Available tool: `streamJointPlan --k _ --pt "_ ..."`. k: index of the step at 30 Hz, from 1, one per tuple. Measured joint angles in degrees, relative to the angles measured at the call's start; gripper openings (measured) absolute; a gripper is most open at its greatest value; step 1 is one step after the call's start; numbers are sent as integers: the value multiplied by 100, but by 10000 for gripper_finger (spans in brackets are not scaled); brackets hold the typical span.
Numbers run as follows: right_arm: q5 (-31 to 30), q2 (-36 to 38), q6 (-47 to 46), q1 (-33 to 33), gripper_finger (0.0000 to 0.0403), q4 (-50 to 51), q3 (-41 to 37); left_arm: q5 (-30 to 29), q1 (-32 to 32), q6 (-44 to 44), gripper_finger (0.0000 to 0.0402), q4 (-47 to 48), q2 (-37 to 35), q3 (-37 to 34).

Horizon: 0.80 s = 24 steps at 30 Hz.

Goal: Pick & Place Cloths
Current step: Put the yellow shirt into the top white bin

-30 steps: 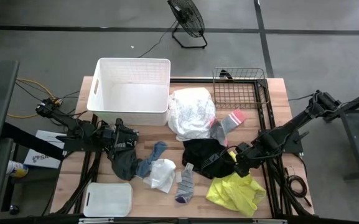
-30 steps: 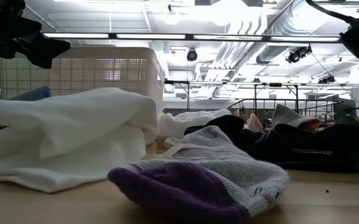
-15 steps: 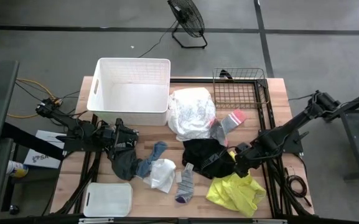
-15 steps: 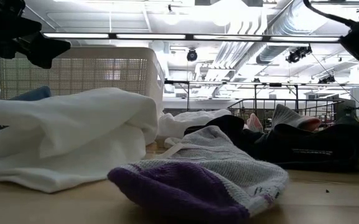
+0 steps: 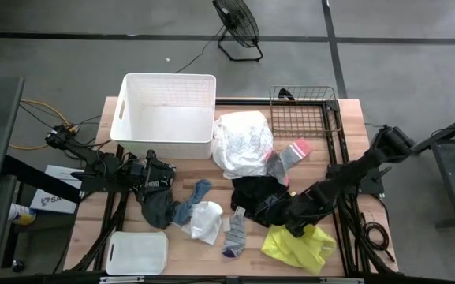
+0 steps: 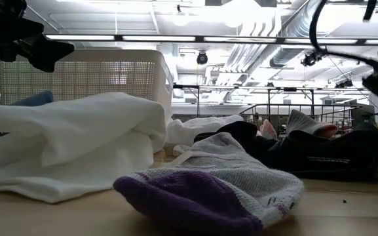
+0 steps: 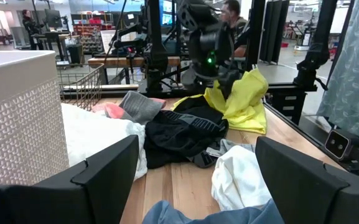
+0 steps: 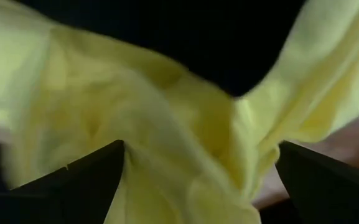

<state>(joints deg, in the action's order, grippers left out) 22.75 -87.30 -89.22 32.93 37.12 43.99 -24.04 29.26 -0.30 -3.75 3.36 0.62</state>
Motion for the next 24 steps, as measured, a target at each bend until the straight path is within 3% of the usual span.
streamJointPlan --k 14,18,24 --pt "651 -1021 36 -7 389 -682 31 -1 0 0 319 0 0 0" --pt "712 -1048 62 -7 344 -733 21 -1 1 0 319 0 0 0" --pt "781 -1070 93 -2 234 -784 9 -1 2 0 319 0 0 0"
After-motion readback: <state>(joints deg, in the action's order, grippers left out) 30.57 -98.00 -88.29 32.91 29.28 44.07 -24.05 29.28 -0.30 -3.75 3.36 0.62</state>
